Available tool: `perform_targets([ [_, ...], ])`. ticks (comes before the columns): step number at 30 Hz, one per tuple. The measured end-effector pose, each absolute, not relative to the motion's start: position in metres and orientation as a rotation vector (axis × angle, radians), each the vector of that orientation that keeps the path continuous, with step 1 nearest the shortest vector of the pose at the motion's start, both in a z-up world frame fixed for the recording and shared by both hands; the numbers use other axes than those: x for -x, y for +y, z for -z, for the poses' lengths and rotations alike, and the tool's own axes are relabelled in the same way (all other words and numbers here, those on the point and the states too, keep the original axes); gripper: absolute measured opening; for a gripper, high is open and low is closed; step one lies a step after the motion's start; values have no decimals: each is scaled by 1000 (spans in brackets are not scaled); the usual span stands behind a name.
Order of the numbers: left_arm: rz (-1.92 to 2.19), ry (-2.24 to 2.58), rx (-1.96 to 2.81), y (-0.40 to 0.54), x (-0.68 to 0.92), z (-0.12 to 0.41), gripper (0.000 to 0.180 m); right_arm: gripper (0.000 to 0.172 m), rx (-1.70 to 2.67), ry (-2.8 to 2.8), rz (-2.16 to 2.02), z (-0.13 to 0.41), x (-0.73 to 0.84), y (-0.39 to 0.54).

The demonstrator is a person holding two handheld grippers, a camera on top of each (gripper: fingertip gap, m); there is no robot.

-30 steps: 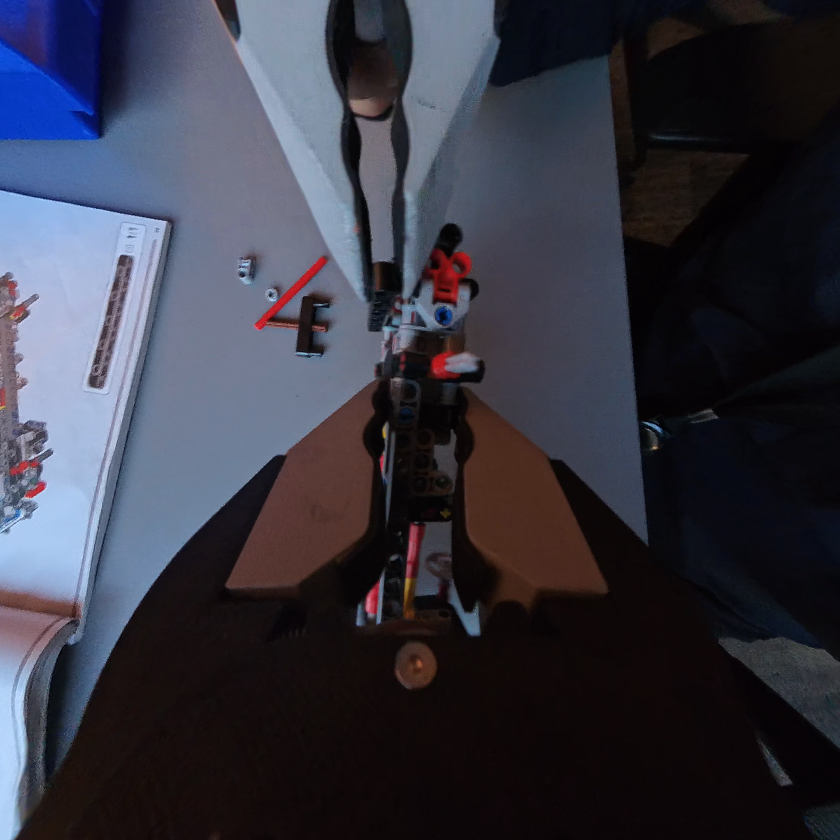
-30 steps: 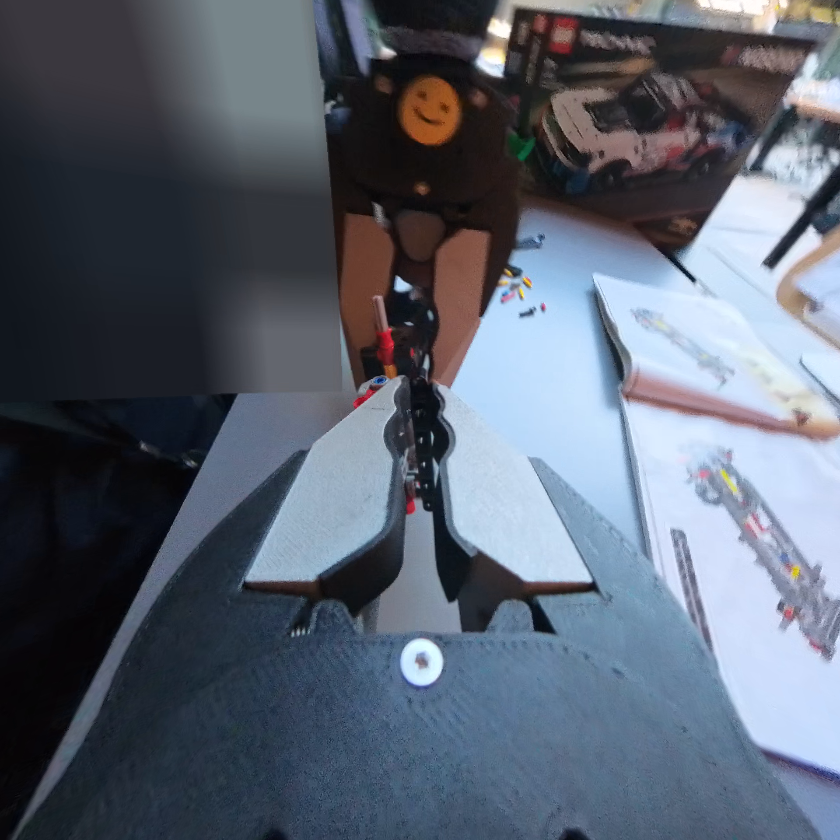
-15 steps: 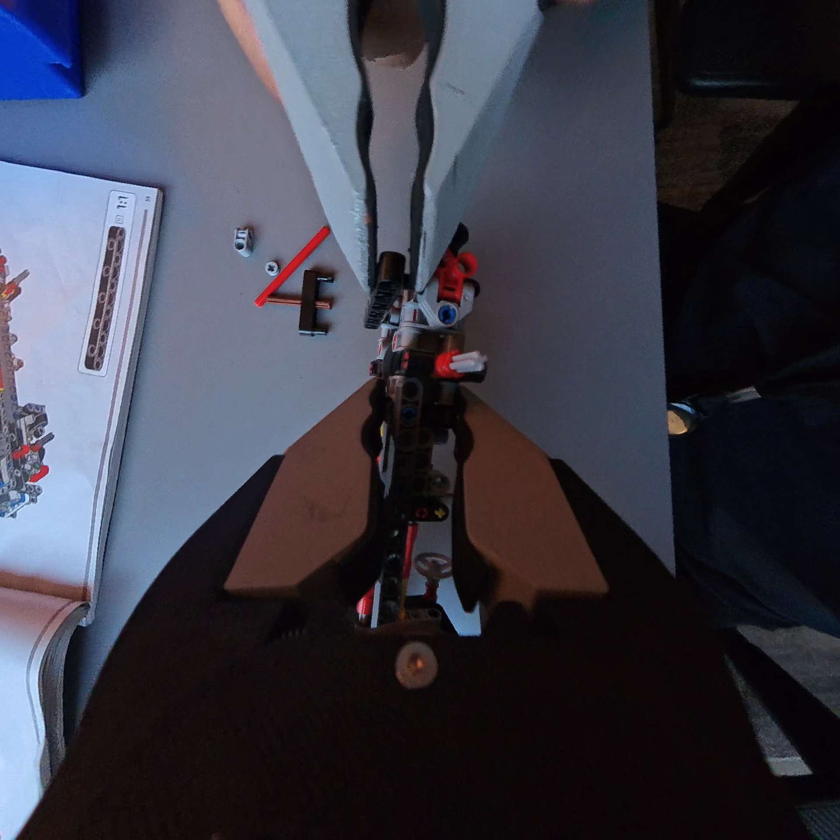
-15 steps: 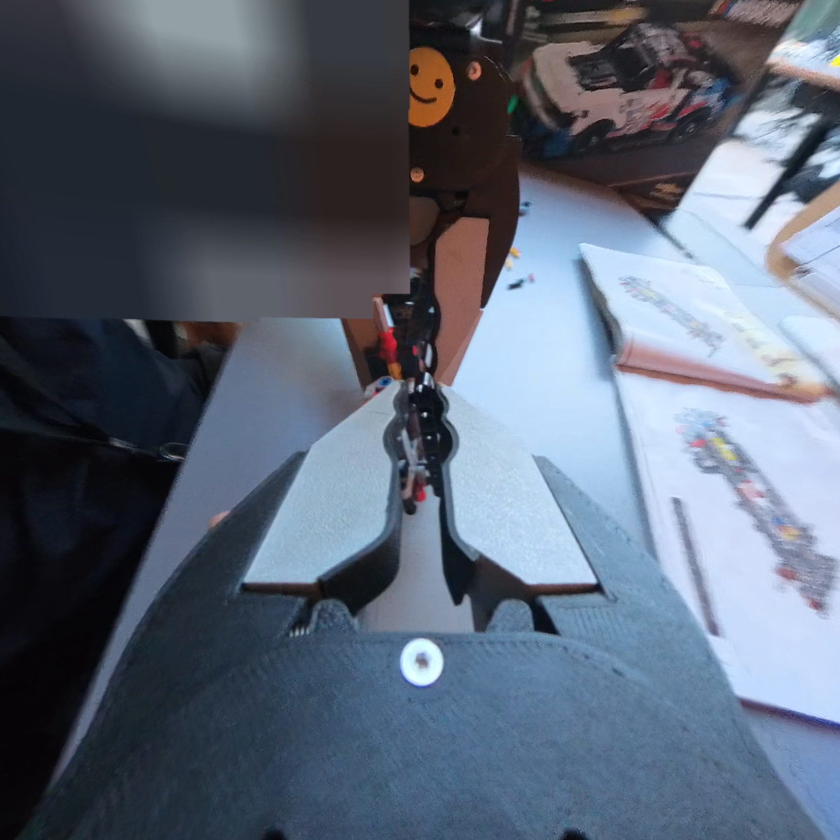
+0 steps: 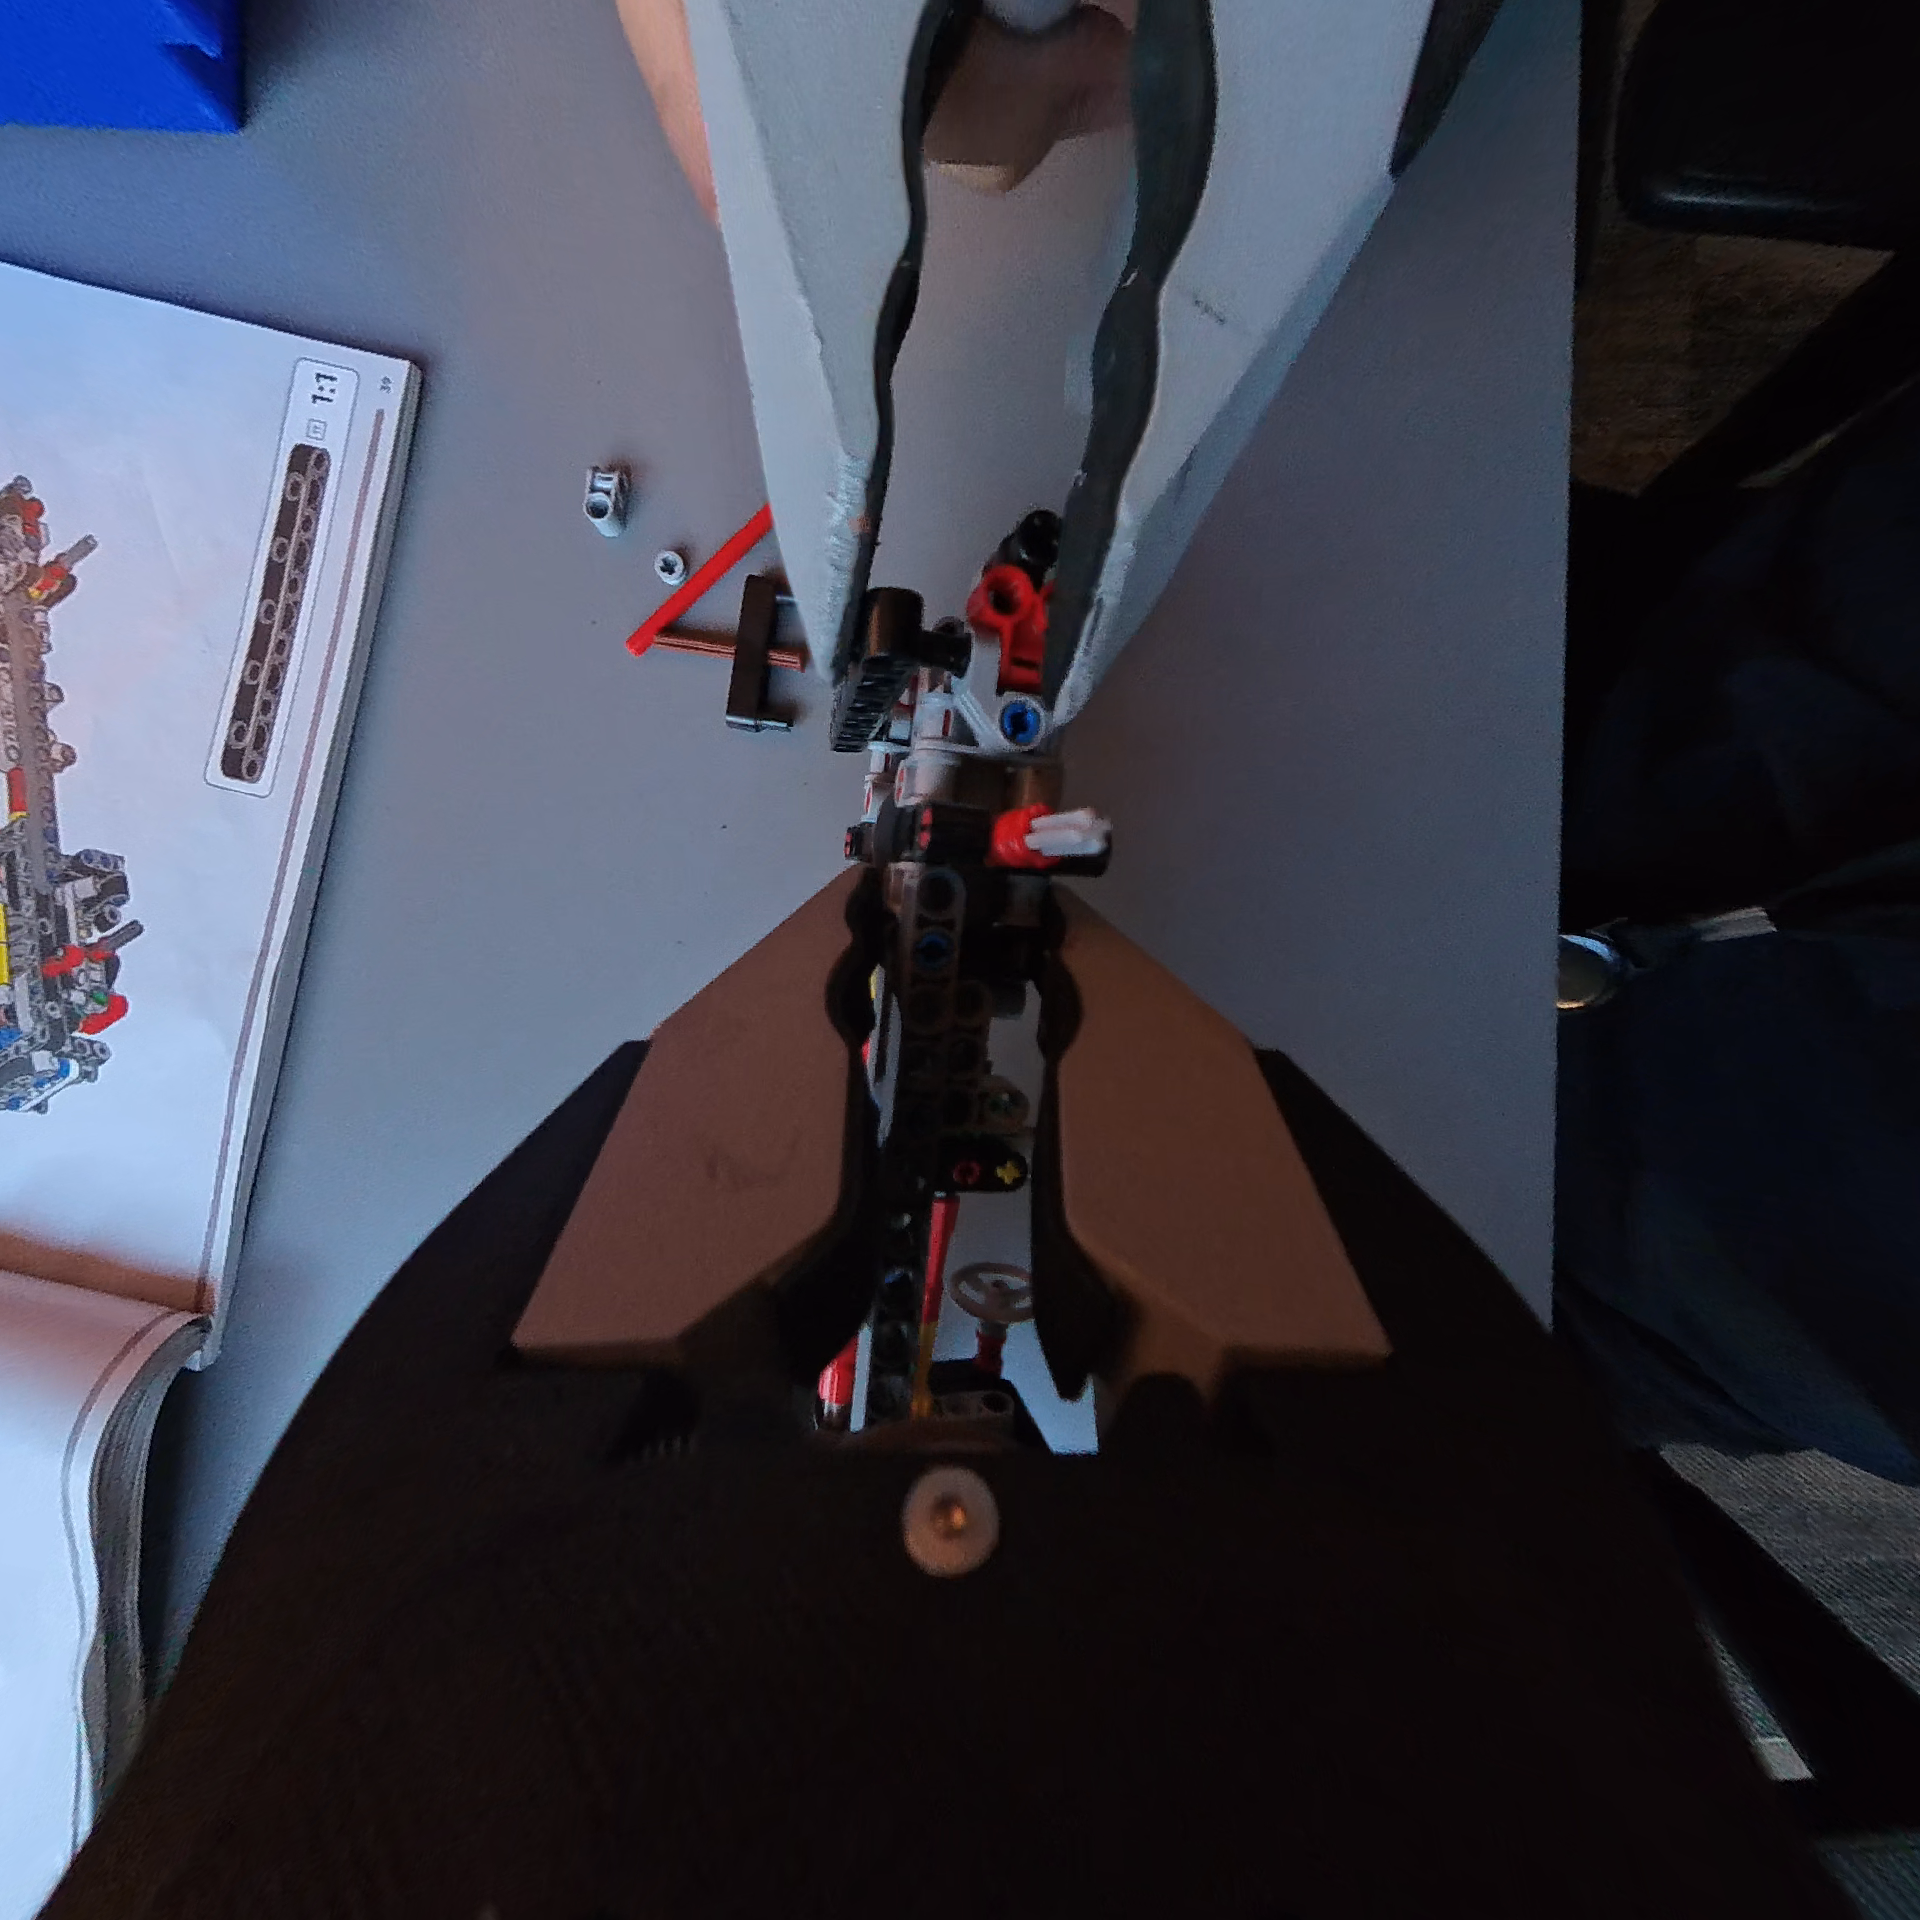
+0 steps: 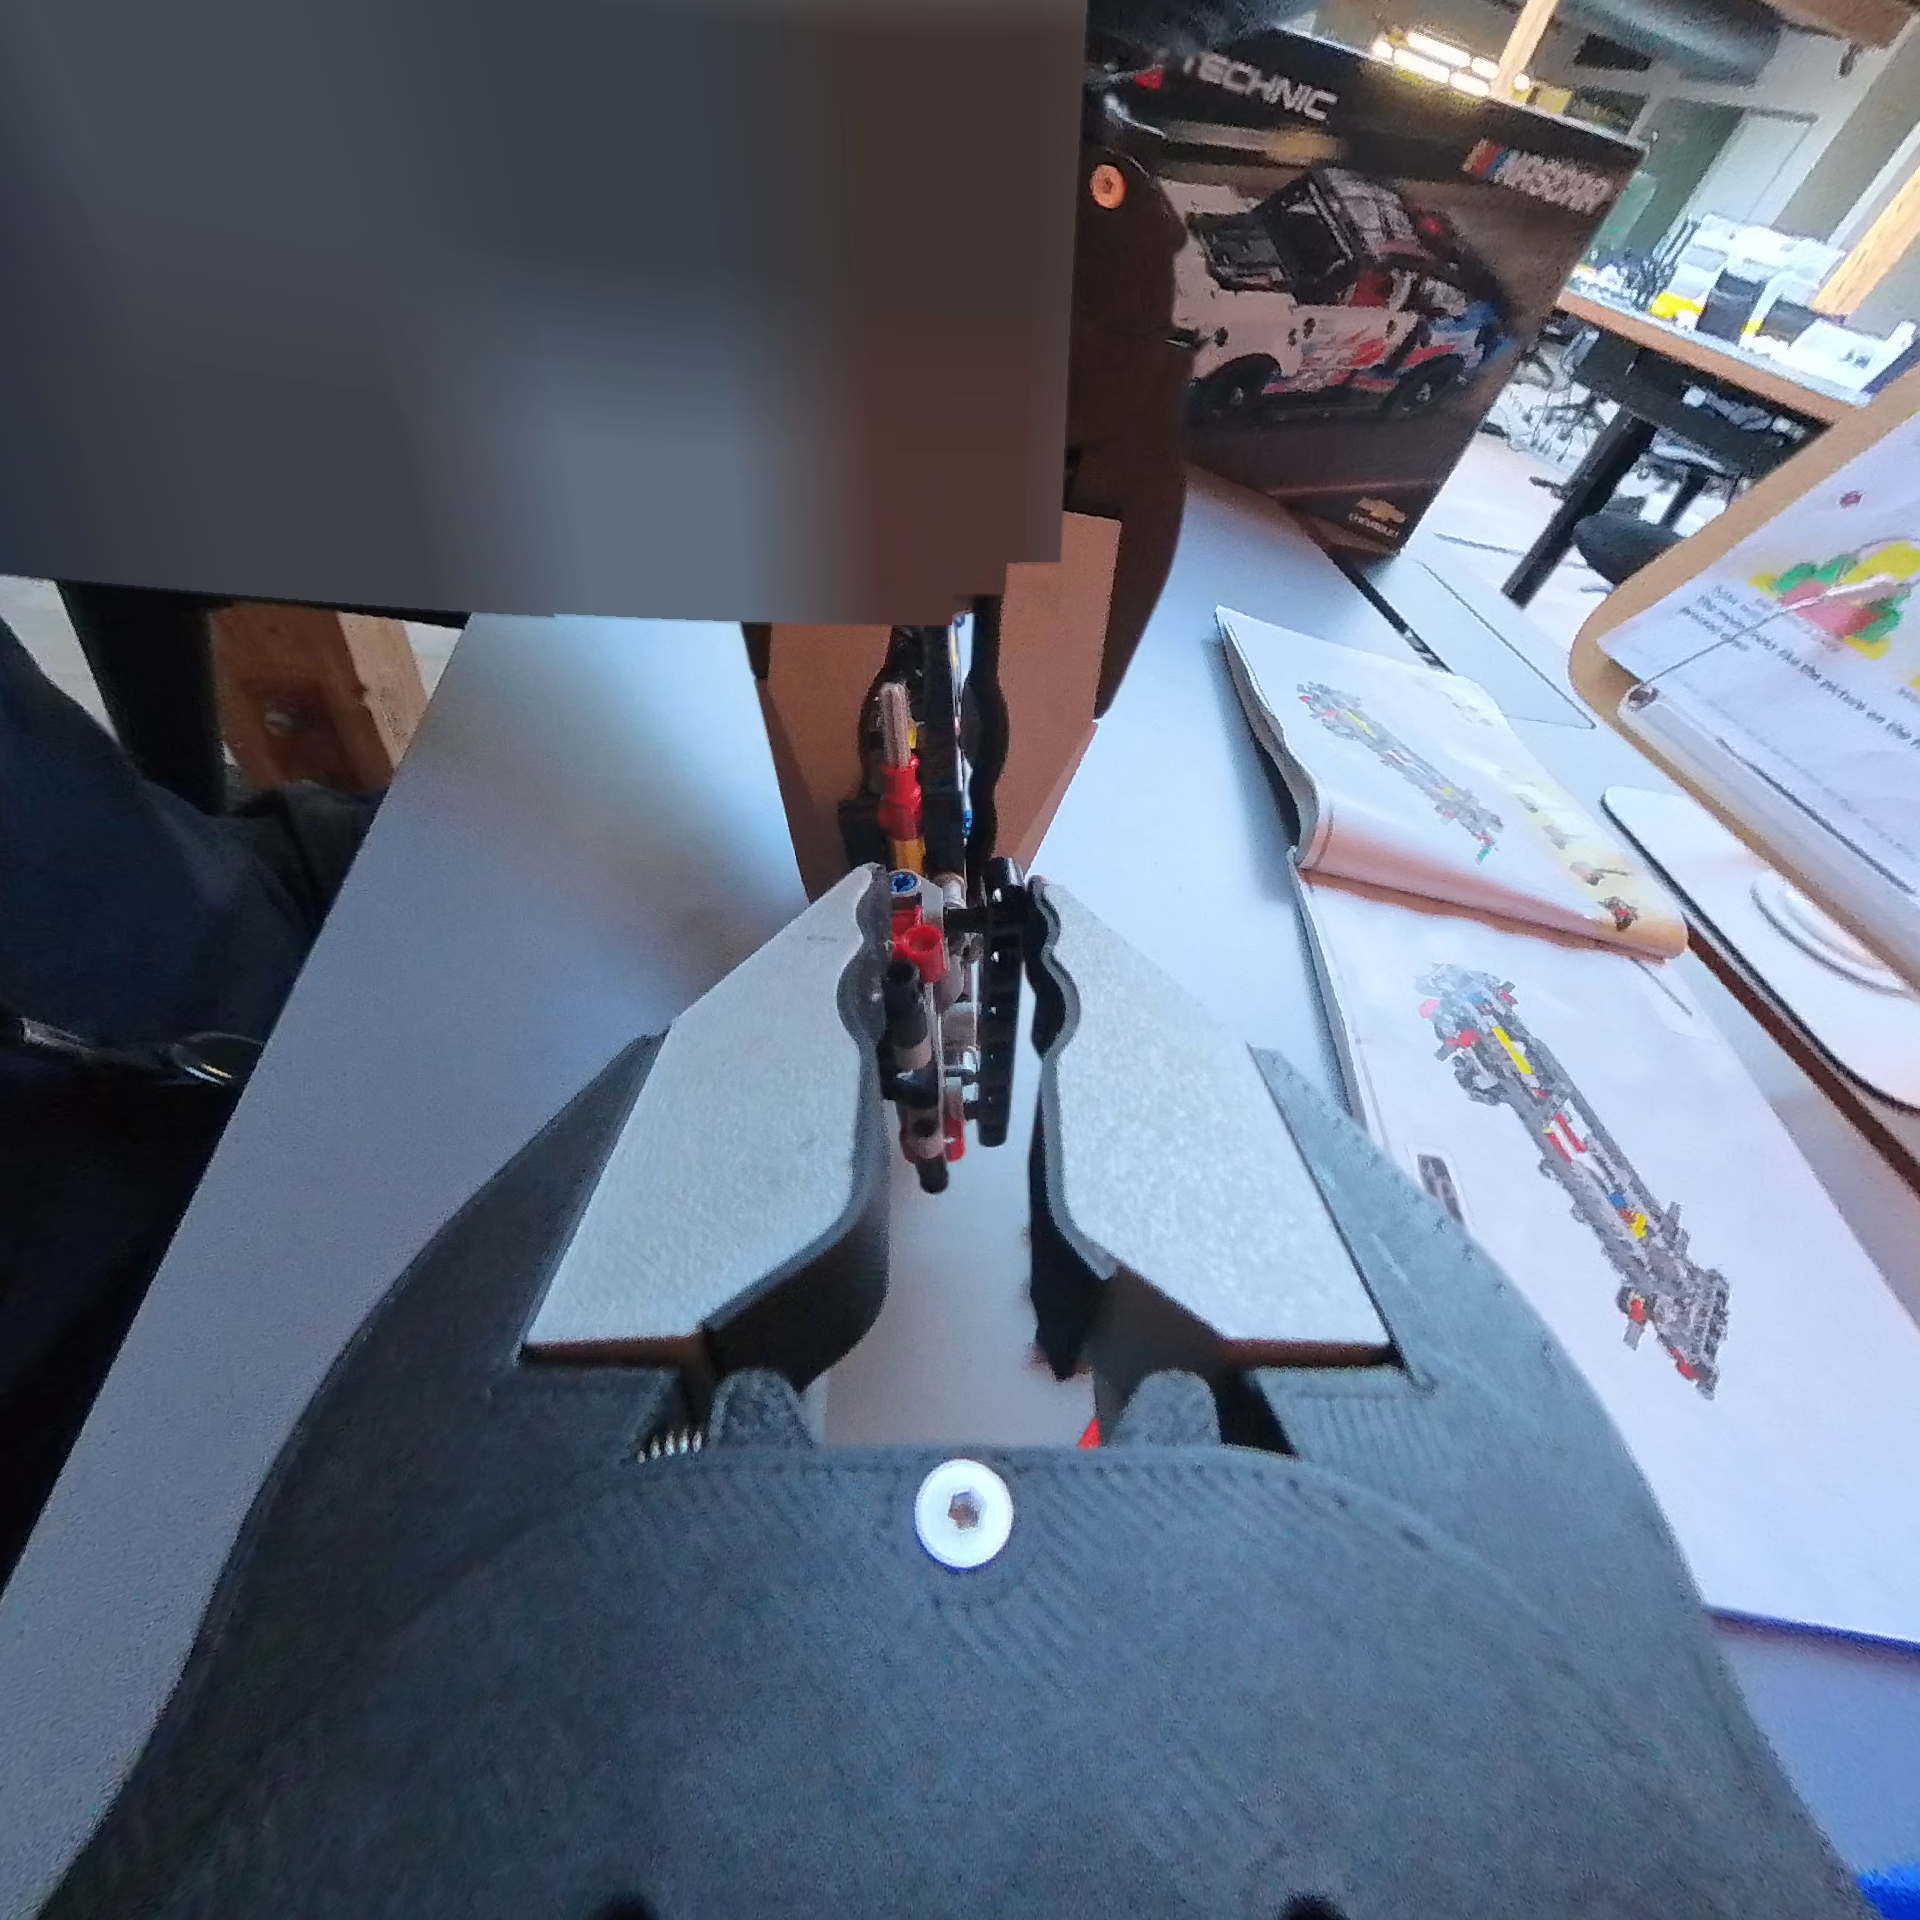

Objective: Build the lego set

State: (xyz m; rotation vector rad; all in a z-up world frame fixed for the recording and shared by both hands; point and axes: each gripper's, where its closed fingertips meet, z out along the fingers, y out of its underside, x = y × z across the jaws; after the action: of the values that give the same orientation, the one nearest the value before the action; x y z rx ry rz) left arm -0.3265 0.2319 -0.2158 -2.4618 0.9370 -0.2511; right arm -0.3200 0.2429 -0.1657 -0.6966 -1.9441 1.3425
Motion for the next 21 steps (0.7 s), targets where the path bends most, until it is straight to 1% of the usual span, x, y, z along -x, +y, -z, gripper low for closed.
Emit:
perform_targets([
  [1,264,936,2459,231,326,215,26,22,684,-1941,-1336,165,319,242],
  [2,267,927,2456,232,326,214,25,28,685,-1946,-1330,165,318,241],
  [4,284,926,2457,232,326,213,26,30,679,-1955,-1307,165,318,241],
  [5,283,928,2457,233,326,213,25,38,662,-1975,-1282,168,317,241],
  [9,268,928,2489,234,329,217,25,34,620,-1946,-1104,175,324,247],
  [11,279,931,2484,234,327,216,25,31,612,-1930,-1135,171,323,246],
  [14,269,928,2481,234,326,215,25,30,617,-1926,-1182,171,323,245],
  [21,265,939,2480,230,329,216,24,30,521,-1877,-1023,172,324,241],
])
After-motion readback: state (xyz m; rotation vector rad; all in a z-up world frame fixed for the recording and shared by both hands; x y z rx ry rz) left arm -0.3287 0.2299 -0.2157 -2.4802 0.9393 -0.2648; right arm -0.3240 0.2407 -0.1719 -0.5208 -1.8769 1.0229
